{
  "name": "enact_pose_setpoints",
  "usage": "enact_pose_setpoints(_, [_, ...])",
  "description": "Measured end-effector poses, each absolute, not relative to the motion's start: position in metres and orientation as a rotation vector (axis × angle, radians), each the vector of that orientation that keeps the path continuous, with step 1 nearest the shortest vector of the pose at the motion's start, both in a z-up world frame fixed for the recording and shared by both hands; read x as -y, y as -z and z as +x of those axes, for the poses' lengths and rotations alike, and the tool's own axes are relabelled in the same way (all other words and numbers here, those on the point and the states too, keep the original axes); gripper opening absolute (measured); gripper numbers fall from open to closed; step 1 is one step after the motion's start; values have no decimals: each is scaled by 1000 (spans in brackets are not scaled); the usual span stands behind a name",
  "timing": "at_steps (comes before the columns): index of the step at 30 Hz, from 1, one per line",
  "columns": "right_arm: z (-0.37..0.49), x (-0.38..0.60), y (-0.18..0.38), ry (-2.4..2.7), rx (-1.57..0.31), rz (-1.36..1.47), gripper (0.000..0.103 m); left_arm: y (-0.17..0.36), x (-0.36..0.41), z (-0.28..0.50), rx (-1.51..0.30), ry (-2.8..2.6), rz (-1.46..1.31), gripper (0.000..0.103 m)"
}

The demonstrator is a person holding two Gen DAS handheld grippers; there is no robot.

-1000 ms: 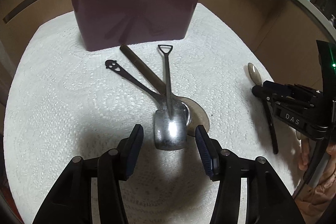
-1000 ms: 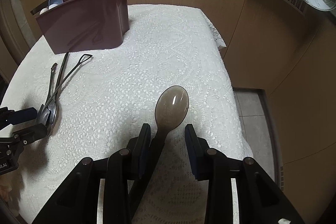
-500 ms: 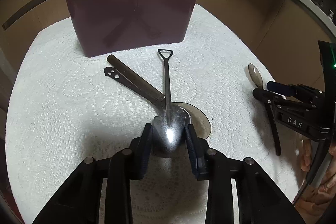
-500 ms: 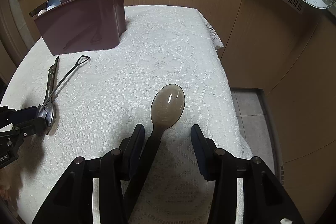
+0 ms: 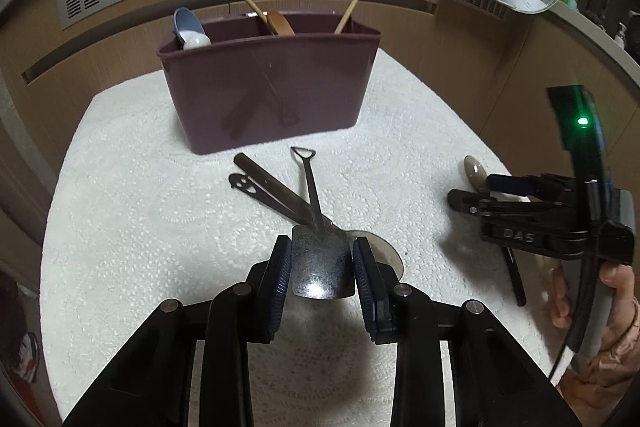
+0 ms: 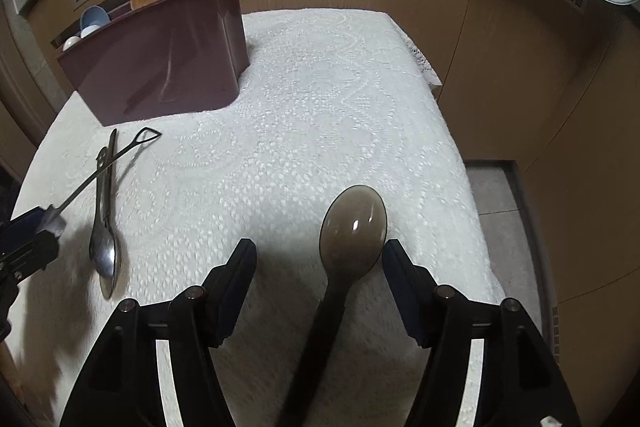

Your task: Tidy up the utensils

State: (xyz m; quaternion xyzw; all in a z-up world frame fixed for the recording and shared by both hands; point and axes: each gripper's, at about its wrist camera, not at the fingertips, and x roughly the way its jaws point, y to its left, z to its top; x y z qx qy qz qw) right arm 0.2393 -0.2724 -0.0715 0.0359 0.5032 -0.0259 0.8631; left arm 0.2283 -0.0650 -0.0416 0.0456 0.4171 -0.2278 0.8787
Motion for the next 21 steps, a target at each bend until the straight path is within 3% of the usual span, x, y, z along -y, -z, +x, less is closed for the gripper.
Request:
enact_pose_setpoints(1, [242, 269, 71, 63, -1051, 64, 60, 39, 64, 228, -862, 474, 95, 32])
enact_pose_setpoints(2, [244, 266, 71, 64, -1049, 51, 42, 37, 64, 228, -856, 474, 95, 32])
enact_pose_setpoints(3, [245, 263, 70, 54, -1049, 42, 30, 34, 63, 227, -848, 475, 96, 32])
enact_pose_setpoints(4, [246, 260, 68, 34, -1049, 40, 29, 32, 64, 227, -841, 476, 98, 31])
enact_pose_setpoints(5, [245, 257, 65, 25, -1041, 30, 29, 28, 64, 226, -830, 476, 103, 15])
enact_pose_setpoints(6, [242, 254, 61, 25, -1020, 12, 29, 25, 65, 226, -825, 480, 107, 12])
enact_pose_setpoints(13, [226, 253, 36, 17, -934, -8, 29, 13, 64, 221, -788, 489, 118, 12])
enact_pose_setpoints(19, [221, 263, 49, 33, -970, 5, 29, 38, 67, 207, -871, 529, 187, 14])
enact_pose_setpoints(21, [219, 268, 55, 39, -982, 15, 29, 48, 69, 201, -891, 548, 189, 20])
